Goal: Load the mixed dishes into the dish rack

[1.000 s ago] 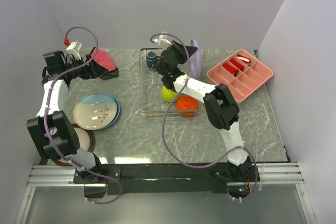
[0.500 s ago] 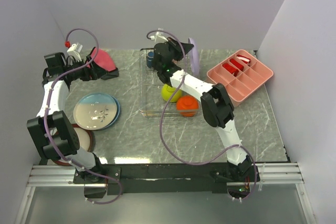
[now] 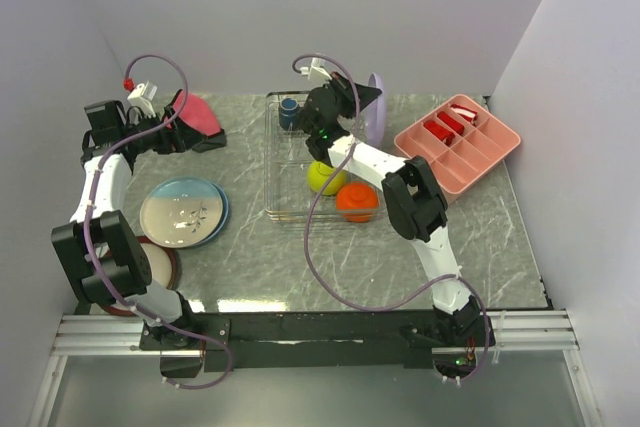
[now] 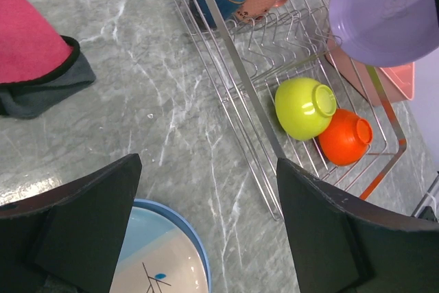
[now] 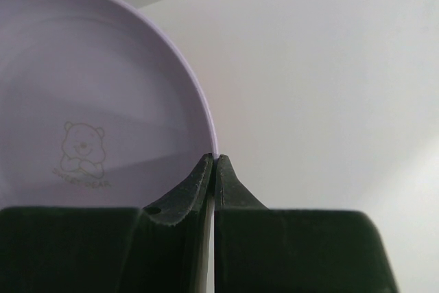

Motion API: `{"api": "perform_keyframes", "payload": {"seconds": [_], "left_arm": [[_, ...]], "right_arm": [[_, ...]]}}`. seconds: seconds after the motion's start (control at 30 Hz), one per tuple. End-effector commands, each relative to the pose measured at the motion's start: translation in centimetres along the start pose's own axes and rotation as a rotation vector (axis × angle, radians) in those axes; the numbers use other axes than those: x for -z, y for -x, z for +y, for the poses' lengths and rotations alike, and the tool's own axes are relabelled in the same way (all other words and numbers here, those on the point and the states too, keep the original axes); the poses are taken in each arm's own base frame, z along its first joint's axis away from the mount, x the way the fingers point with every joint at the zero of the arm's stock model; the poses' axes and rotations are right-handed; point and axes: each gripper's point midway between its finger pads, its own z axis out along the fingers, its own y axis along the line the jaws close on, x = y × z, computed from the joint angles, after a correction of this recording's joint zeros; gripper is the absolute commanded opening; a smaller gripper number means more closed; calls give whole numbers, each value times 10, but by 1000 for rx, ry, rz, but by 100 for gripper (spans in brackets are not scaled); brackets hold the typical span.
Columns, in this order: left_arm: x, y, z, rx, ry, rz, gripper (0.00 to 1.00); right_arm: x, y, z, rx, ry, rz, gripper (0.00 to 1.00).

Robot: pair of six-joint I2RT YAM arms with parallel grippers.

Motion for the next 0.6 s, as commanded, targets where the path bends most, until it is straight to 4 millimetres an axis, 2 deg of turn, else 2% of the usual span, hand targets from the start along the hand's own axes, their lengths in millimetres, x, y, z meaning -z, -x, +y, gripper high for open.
{"api": "perform_keyframes", "payload": {"seconds": [0.0,0.2,0.4,0.57], "left_arm": [[1,11,0,13,-52,-12,86],[10,21,10,3,-43,-21,86],[22,21,22,8,-16,-29,86],[24,25,22,7,-9,-39,86]], "right_arm": [[-1,-18,-25,-76,-8,52,0],[-2,-10,-17,-75,-11,51,0],[5,-3,-8,-65,-4,28,0],[7,-1,5,-53,3,25,0]]}}
